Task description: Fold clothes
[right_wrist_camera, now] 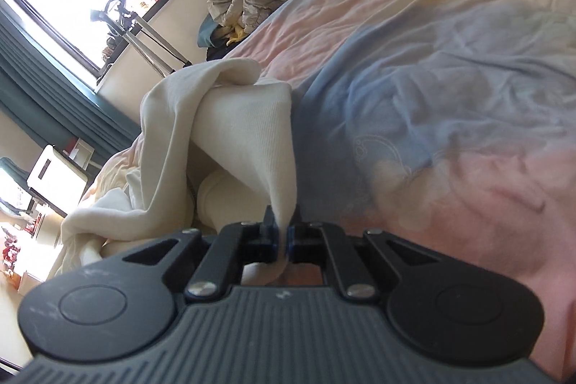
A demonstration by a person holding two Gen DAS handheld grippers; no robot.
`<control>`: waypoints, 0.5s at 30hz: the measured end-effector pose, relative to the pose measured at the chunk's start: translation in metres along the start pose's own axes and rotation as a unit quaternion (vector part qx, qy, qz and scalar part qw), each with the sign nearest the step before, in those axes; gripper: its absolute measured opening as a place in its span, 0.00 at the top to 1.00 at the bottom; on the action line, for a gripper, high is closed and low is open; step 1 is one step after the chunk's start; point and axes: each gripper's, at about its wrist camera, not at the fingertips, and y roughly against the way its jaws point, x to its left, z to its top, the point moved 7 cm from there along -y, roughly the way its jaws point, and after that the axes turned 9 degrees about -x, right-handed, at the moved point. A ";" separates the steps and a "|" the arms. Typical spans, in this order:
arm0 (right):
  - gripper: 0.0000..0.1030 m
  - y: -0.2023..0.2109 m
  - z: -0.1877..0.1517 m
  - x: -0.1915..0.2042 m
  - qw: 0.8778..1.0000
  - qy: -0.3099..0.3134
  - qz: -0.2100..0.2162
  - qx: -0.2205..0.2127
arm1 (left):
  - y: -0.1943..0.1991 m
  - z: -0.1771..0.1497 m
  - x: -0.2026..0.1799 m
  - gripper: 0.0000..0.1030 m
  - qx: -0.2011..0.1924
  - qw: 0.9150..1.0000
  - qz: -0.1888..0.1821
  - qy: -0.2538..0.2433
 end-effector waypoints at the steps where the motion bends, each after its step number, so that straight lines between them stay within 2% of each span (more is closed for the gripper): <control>1: 0.93 0.001 0.000 0.001 1.000 -0.006 0.004 0.003 | 0.004 0.007 0.014 0.36 0.001 0.999 0.022 0.031; 3: 0.90 0.004 0.003 0.005 1.000 -0.015 0.012 0.006 | 0.014 0.019 0.042 0.33 0.001 0.994 0.057 0.091; 5: 0.88 0.008 0.009 0.008 1.000 -0.016 0.023 -0.001 | 0.023 0.028 0.068 0.26 0.001 0.985 0.083 0.152; 10: 0.73 -0.002 0.030 0.007 0.999 -0.013 0.031 -0.011 | 0.033 0.051 0.114 0.21 -0.021 0.951 0.097 0.295; 13: 0.68 -0.019 0.043 0.005 0.998 -0.042 0.045 -0.009 | 0.026 0.053 0.133 0.18 -0.036 0.934 0.107 0.338; 15: 0.66 -0.032 0.050 0.005 0.998 -0.038 0.040 -0.005 | 0.016 0.047 0.144 0.18 -0.034 0.923 0.117 0.366</control>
